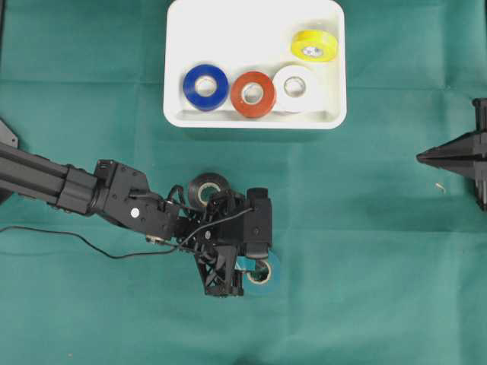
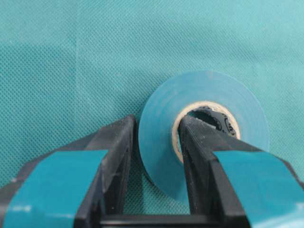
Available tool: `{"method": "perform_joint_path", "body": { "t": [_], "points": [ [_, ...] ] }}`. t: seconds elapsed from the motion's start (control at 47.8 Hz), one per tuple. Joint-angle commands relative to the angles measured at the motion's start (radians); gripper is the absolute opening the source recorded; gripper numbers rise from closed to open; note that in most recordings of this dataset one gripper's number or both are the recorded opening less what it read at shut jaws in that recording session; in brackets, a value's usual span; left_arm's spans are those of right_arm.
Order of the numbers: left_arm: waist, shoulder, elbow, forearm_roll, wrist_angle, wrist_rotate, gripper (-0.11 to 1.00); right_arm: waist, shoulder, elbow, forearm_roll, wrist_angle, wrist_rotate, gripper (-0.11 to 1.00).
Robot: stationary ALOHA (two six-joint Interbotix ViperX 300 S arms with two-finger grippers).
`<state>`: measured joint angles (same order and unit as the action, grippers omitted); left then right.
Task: Put the tape into the white case with the left arm.
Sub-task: 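Lower the left gripper and close it on the teal tape rim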
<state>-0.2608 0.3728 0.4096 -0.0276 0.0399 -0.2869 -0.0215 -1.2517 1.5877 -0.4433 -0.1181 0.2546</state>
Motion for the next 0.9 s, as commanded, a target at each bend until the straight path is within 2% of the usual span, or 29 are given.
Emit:
{"method": "perform_joint_path", "body": {
  "t": [0.0,0.314,0.627,0.815,0.878],
  "points": [
    [-0.002,-0.023,-0.008,0.002,0.005,-0.003,0.27,0.0,0.009,0.015,-0.008,-0.009,0.0,-0.09],
    [-0.003,-0.112,-0.006,0.005,0.058,0.002,0.26,0.0,0.009,0.015,-0.008,-0.009,0.0,-0.09],
    [0.002,-0.265,0.0,0.005,0.179,0.003,0.26,-0.002,0.009,0.015,-0.008,-0.009,0.0,-0.09],
    [0.035,-0.316,0.012,0.008,0.199,0.006,0.26,-0.002,0.009,0.015,-0.009,-0.009,0.0,-0.09],
    [0.063,-0.322,0.031,0.008,0.199,0.026,0.26,0.0,0.009,0.015,-0.009,-0.009,0.0,-0.09]
  ]
}}
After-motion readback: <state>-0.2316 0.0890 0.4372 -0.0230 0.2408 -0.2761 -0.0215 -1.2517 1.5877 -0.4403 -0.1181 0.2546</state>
